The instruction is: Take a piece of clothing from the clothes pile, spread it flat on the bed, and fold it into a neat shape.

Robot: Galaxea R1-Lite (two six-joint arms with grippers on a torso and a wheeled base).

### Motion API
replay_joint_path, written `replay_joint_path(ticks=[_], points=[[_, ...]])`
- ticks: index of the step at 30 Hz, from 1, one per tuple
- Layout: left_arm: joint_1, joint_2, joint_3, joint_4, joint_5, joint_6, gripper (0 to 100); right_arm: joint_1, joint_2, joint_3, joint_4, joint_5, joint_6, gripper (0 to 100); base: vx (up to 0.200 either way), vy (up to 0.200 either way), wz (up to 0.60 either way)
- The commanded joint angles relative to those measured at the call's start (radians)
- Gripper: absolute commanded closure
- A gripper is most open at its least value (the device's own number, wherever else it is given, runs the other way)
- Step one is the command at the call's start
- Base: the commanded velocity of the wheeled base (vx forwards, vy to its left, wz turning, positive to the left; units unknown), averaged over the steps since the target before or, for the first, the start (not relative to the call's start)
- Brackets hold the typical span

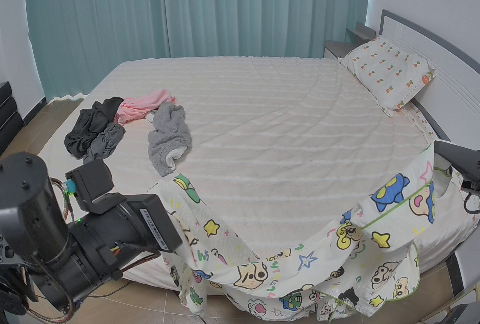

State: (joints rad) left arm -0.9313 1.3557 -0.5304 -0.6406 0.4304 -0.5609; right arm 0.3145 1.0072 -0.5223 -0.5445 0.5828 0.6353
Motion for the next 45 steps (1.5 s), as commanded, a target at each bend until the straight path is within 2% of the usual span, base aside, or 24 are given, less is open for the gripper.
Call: replay_joint_path(ticks=[1,6,11,14,20,35,39,45], points=[[0.043,0.125,-0.005,-0.007,0.005,-0.004,100,-0.067,0.131,-0.002,-0.009,0.005,-0.002,100,0.000,0.000,0.00],[0.078,0.204,-0.057,-0.011,0.010,-0.062,100,-0.104,0.238,-0.030,-0.029,0.006,-0.005,100,0.000,0.000,0.00],[0.121,0.263,-0.082,-0.014,0.011,-0.100,100,-0.137,0.329,-0.036,-0.149,0.006,0.000,100,0.000,0.000,0.00],[0.149,0.281,-0.102,-0.014,0.010,-0.102,100,-0.140,0.367,-0.036,-0.201,0.003,0.000,100,0.000,0.000,0.00],[0.218,0.324,-0.172,-0.013,0.007,-0.102,100,-0.149,0.416,-0.045,-0.272,0.002,-0.003,100,0.200,0.000,0.00],[0.353,0.542,-0.330,-0.008,-0.001,-0.074,100,-0.196,0.585,-0.180,-0.311,0.000,-0.011,100,0.200,0.000,0.00],[0.399,0.618,-0.379,-0.011,-0.001,-0.019,100,-0.212,0.685,-0.223,-0.364,0.002,-0.014,100,0.000,0.000,0.00],[0.434,0.735,-0.494,-0.007,-0.002,0.006,100,-0.213,0.817,-0.278,-0.402,-0.003,-0.014,100,0.000,0.000,0.00]])
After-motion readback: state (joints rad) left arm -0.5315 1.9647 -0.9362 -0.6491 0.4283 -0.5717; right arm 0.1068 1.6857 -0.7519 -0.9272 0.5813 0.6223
